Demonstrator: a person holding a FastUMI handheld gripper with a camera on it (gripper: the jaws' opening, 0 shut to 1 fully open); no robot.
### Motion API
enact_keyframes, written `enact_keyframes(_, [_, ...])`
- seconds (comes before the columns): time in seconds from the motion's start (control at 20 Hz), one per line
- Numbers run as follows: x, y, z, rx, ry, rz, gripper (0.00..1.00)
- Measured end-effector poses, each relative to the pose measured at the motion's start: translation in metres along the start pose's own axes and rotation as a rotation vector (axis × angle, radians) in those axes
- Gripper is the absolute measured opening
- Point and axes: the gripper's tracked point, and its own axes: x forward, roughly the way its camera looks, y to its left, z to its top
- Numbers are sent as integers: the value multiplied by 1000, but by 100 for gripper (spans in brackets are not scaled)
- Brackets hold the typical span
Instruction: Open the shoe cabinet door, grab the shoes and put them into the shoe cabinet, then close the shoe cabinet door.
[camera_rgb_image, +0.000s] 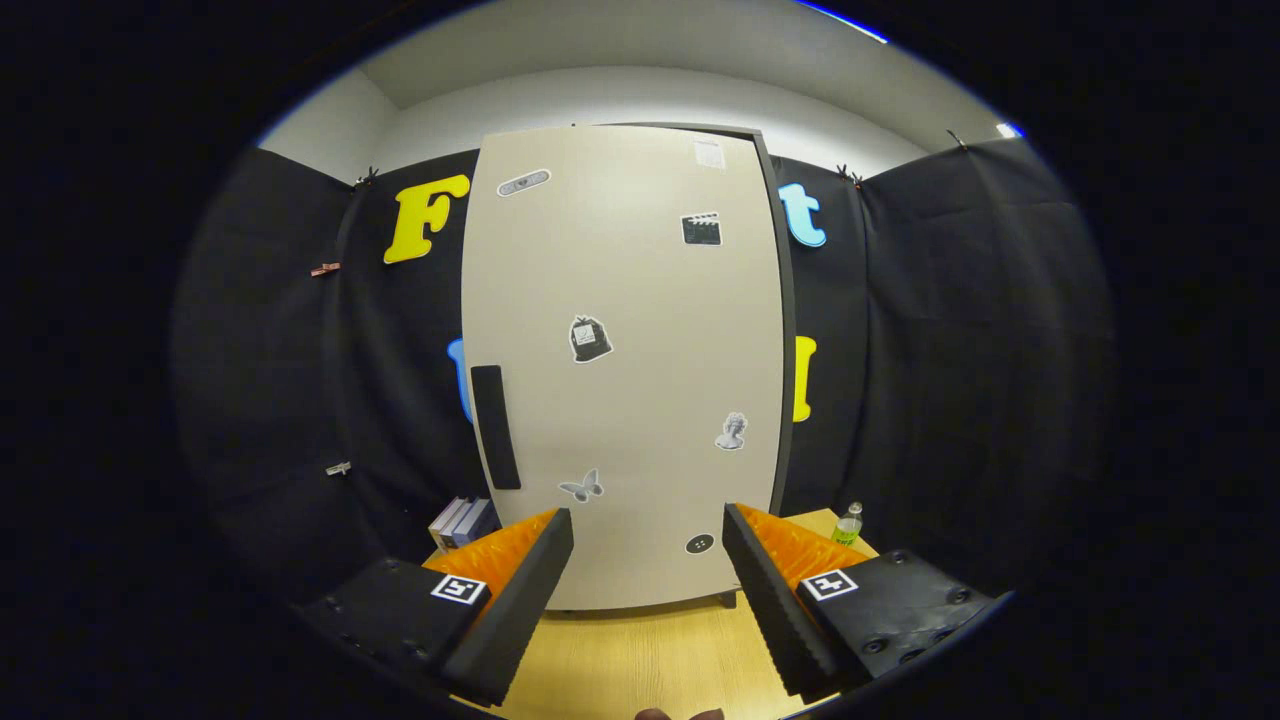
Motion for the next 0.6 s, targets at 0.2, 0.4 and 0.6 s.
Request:
enact_keyframes(0.2, [0,0,0,-2,-4,-4,98])
enact_keyframes(0.4, [1,1,0,-7,-3,-4,98])
enact_keyframes(0.6, [2,-1,-1,-9,-1,-3,98])
